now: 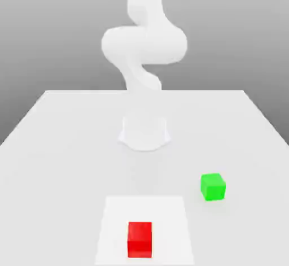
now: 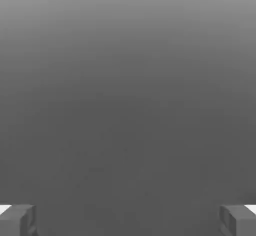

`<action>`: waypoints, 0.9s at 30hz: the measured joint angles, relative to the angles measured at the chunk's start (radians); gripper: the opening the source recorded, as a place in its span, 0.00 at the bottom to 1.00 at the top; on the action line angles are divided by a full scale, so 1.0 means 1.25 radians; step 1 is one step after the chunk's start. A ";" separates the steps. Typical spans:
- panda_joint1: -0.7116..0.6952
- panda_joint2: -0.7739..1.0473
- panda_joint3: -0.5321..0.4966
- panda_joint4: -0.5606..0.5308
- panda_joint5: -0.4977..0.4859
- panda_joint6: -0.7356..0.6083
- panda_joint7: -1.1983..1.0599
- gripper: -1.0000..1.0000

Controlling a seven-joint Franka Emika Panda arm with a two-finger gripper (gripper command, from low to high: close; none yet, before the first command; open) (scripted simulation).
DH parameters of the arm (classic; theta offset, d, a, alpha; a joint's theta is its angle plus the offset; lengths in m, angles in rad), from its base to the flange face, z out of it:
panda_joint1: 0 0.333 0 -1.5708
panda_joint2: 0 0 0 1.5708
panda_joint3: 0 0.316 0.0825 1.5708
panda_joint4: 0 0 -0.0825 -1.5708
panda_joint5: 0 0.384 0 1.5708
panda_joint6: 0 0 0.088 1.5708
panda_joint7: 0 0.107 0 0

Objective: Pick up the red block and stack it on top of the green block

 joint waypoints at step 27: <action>-0.006 0.788 -0.008 -0.156 0.008 0.366 -0.020 0.50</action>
